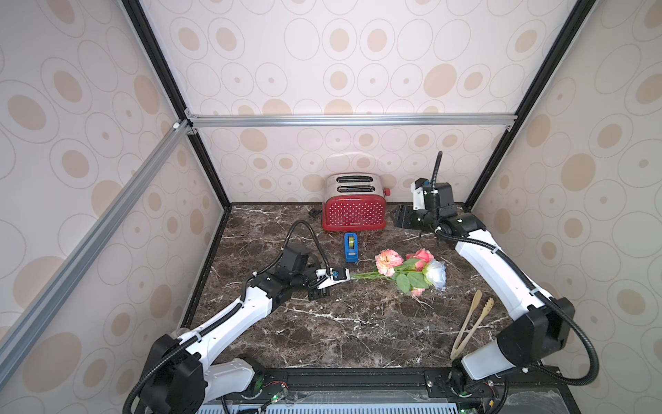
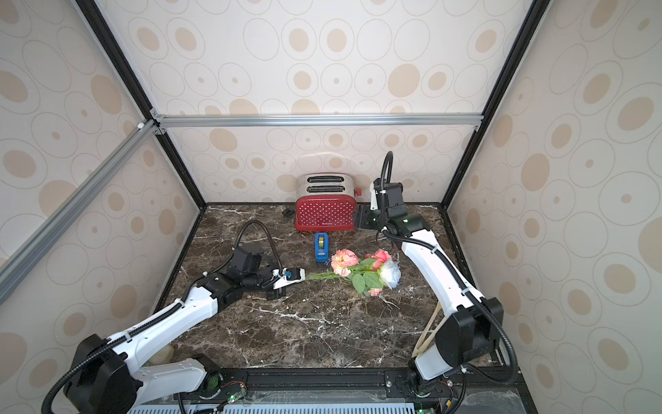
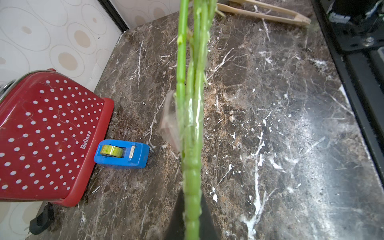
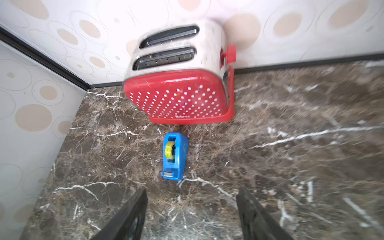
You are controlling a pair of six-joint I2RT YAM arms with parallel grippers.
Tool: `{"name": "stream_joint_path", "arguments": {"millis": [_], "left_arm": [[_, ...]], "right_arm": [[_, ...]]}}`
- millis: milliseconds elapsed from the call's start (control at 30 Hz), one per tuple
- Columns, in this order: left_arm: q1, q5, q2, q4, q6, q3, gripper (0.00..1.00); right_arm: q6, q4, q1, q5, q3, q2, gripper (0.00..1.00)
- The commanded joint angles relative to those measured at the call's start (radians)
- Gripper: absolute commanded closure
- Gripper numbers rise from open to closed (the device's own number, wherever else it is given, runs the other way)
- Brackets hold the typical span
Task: Wrap bouquets with tape
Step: Tear off the tape using the Tape Cutter, then wrap the tape around the bouquet.
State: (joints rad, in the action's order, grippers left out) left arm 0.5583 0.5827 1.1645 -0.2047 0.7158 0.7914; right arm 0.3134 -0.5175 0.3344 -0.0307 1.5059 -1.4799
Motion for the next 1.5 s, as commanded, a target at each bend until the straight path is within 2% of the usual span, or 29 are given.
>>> {"name": "stream_joint_path", "arguments": {"millis": [0, 67, 133, 200, 367, 500, 667, 733, 833, 967, 1067, 1233, 1367, 1467], "left_arm": [[0.008, -0.010, -0.069, 0.083, -0.156, -0.022, 1.00], [0.010, -0.030, -0.120, 0.140, -0.239, -0.063, 1.00], [0.009, -0.103, -0.177, 0.240, -0.362, -0.117, 1.00], [0.010, -0.157, -0.235, 0.321, -0.435, -0.175, 1.00], [0.010, -0.187, -0.311, 0.387, -0.535, -0.219, 1.00], [0.011, -0.199, -0.307, 0.373, -0.595, -0.207, 1.00], [0.010, -0.154, -0.285, 0.333, -0.597, -0.179, 1.00], [0.010, -0.154, -0.281, 0.324, -0.617, -0.167, 1.00], [0.011, -0.119, -0.281, 0.287, -0.616, -0.140, 1.00], [0.011, -0.082, -0.269, 0.229, -0.655, -0.098, 1.00], [0.009, -0.045, -0.243, 0.184, -0.687, -0.062, 1.00], [0.009, 0.033, -0.207, 0.132, -0.706, -0.035, 1.00], [0.010, 0.053, -0.218, 0.116, -0.705, -0.034, 1.00], [0.011, 0.047, -0.236, 0.104, -0.690, -0.035, 1.00]], "right_arm": [[-0.145, 0.003, 0.002, 0.099, -0.048, 0.151, 0.29], [-0.164, 0.043, 0.001, 0.136, -0.113, 0.242, 0.29], [-0.191, 0.082, 0.001, 0.119, -0.191, 0.332, 0.30], [-0.231, 0.120, 0.002, 0.052, -0.282, 0.422, 0.30], [-0.293, 0.179, 0.003, -0.151, -0.493, 0.605, 0.29], [-0.307, 0.258, 0.002, -0.269, -0.661, 0.749, 0.29], [-0.314, 0.488, 0.002, -0.360, -0.917, 0.923, 0.29], [-0.328, 0.556, 0.003, -0.394, -1.004, 0.970, 0.28], [-0.387, 0.638, 0.002, -0.510, -1.110, 0.998, 0.28], [-0.394, 0.755, 0.011, -0.606, -1.186, 0.942, 0.28], [-0.406, 0.855, 0.061, -0.593, -1.197, 0.837, 0.28], [-0.604, 0.988, 0.235, -0.537, -1.141, 0.582, 0.29], [-0.638, 1.099, 0.283, -0.551, -1.055, 0.391, 0.29], [-0.630, 1.262, 0.307, -0.520, -1.019, 0.248, 0.29]]}}
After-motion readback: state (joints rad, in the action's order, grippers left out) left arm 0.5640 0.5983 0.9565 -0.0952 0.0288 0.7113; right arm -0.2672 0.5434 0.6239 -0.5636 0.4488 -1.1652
